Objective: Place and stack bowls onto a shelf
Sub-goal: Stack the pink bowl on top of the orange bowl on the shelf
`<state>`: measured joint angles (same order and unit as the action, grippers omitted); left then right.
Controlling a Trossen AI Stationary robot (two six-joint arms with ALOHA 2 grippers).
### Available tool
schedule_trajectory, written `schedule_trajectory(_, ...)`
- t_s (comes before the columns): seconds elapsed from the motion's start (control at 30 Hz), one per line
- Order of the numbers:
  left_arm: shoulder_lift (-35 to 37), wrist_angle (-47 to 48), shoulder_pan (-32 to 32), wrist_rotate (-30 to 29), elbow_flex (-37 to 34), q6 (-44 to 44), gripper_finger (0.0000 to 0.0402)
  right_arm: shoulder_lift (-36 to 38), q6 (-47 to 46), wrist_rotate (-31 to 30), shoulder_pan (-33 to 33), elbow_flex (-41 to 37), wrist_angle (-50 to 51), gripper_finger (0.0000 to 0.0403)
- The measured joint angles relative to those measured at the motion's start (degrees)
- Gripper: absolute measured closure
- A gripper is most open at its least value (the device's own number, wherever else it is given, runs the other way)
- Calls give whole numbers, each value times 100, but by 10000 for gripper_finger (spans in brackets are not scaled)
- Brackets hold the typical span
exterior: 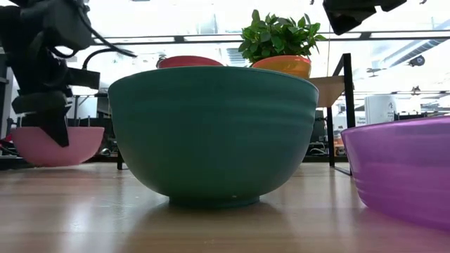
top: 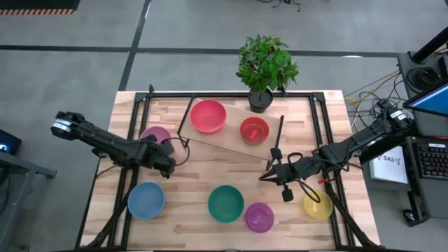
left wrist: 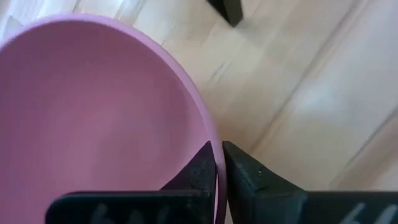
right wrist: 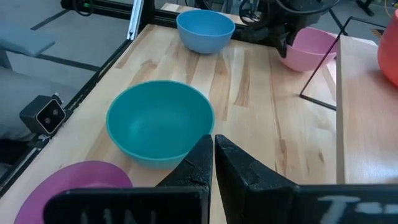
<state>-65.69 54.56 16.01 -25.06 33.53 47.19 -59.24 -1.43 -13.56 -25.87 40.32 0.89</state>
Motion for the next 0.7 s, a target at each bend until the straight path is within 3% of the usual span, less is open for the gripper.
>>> schedule_trajectory(0.37, 15, 1202, 17, -5, 1293, -356, 401, -2, 0, 0, 0, 0, 2, 394)
schedule_trajectory(0.7, 21, 2750, 17, -812, 2991, -432, 401, -4, -2, 1, 0, 0, 4, 394)
